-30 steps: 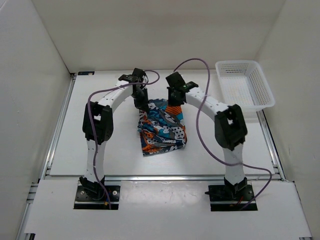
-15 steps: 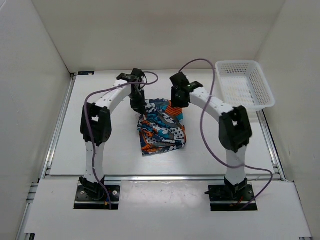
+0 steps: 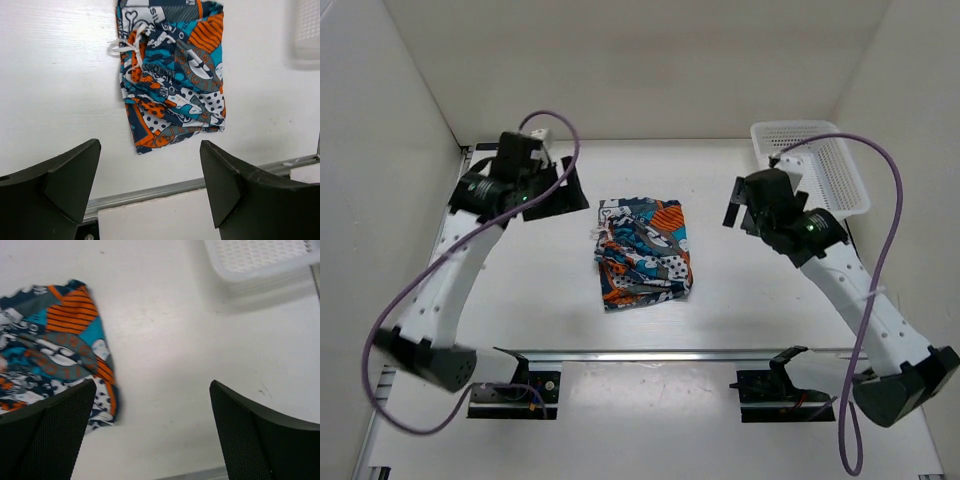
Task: Fold and stack the shorts
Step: Fold the shorts
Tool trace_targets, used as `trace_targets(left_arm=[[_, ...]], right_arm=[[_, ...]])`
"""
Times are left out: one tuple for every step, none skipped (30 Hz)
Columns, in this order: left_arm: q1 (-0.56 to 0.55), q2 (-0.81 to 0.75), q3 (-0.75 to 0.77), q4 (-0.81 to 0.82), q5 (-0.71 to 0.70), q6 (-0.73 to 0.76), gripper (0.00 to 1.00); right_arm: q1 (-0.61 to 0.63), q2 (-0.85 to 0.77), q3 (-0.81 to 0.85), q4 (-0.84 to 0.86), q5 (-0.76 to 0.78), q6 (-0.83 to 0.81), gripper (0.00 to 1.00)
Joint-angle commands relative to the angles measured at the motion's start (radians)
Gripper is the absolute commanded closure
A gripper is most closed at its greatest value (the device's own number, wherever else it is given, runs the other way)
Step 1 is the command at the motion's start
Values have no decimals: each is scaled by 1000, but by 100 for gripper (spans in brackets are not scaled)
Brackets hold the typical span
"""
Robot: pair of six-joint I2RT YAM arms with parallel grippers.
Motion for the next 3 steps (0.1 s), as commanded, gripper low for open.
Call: trace_targets(left_arm=[[12, -180, -78, 20, -90, -38, 8], [25, -216, -94, 20, -117, -51, 7], [25, -250, -107, 29, -136, -60, 6]], right_arm=[[0, -108, -73, -126, 117, 39, 2], [-9, -131, -107, -126, 117, 39, 2], [-9, -153, -119, -136, 128, 39, 2]])
